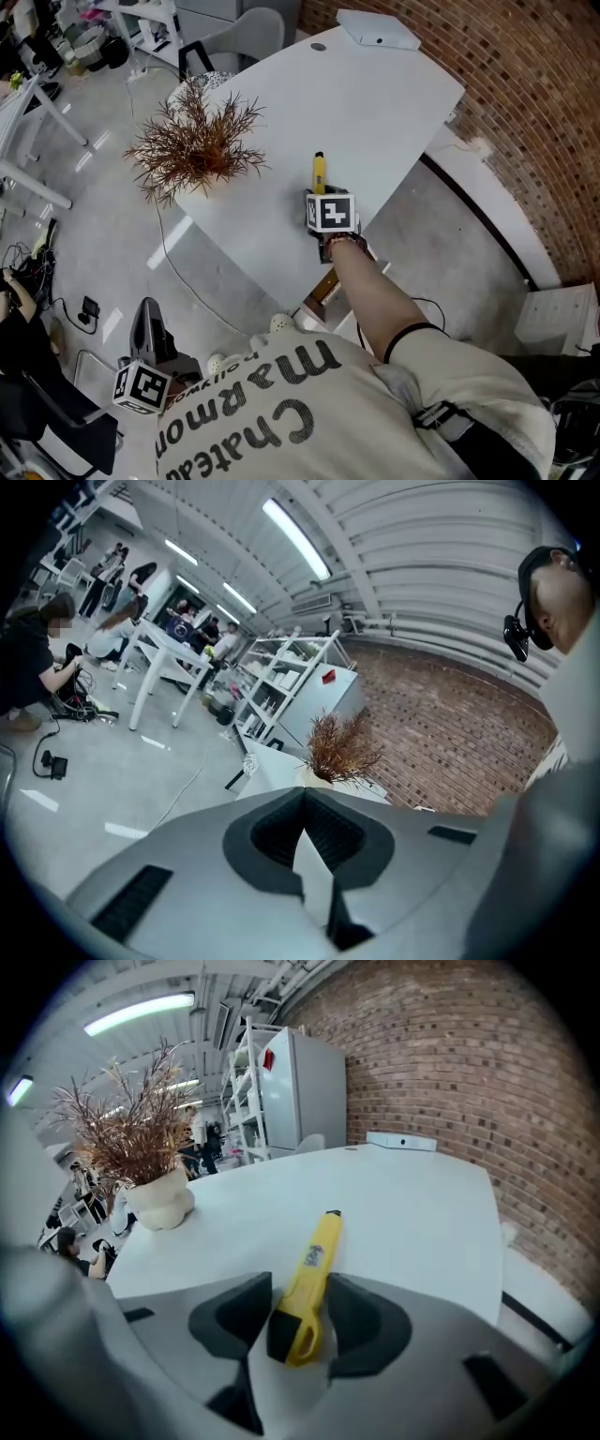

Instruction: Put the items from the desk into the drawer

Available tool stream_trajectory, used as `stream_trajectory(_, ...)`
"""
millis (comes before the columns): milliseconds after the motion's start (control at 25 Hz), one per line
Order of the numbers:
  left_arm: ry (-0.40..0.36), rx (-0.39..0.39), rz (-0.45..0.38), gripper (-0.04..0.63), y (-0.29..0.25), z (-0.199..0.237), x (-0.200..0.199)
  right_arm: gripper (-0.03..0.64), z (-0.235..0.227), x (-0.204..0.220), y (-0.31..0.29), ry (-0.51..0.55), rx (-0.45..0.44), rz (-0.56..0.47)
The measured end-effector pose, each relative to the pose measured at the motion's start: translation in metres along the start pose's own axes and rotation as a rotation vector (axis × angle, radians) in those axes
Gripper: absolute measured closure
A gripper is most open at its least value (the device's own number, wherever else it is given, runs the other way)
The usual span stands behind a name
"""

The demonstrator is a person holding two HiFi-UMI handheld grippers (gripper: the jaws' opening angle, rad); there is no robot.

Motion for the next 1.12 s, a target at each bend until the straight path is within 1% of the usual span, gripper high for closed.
stream_trajectory(120,-0.003,0.017,0.014,0.595,-0.005,-0.003,0.006,0.464,-0.003,0.001,0.002,0.011,-0.004,-0.005)
stream_trajectory(200,-0.007,0.036,0.025,0.594,-0.012,-0.006,0.009,0.470,-0.004,0.002,0.002,-0.008,-0.020,-0.009)
stream_trajectory(320,-0.003,0.068,0.055,0.594,-0.023,-0.009,0.016,0.474,-0.006,0.008,0.010,-0.098,-0.052,-0.006)
stream_trajectory(440,-0.005,0.112,0.106,0.595,-0.036,-0.015,0.023,0.474,-0.006,0.021,0.026,-0.182,-0.075,-0.006)
stream_trajectory(640,-0.040,0.215,0.190,0.595,-0.063,-0.033,0.024,0.476,0.002,0.045,0.059,-0.302,-0.094,-0.008)
stream_trajectory(760,-0.047,0.273,0.256,0.595,-0.077,-0.042,0.027,0.476,0.008,0.064,0.083,-0.392,-0.083,-0.012)
stream_trajectory(880,-0.079,0.339,0.322,0.594,-0.087,-0.052,0.022,0.476,0.015,0.073,0.101,-0.477,-0.056,-0.053)
stream_trajectory(1000,-0.111,0.403,0.402,0.595,-0.089,-0.055,0.018,0.476,0.022,0.086,0.122,-0.568,0.006,-0.102)
stream_trajectory(1120,-0.119,0.442,0.471,0.595,-0.088,-0.050,0.016,0.476,0.031,0.102,0.145,-0.651,0.071,-0.135)
Point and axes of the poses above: the fingertips, and each gripper's own axes: y backward along the fingers, z to its left, x out of its underside, the point moved 9 cm from there along y, backward along the fingers, and after that the axes turned 15 degrees about y, right-handed, at the moved point
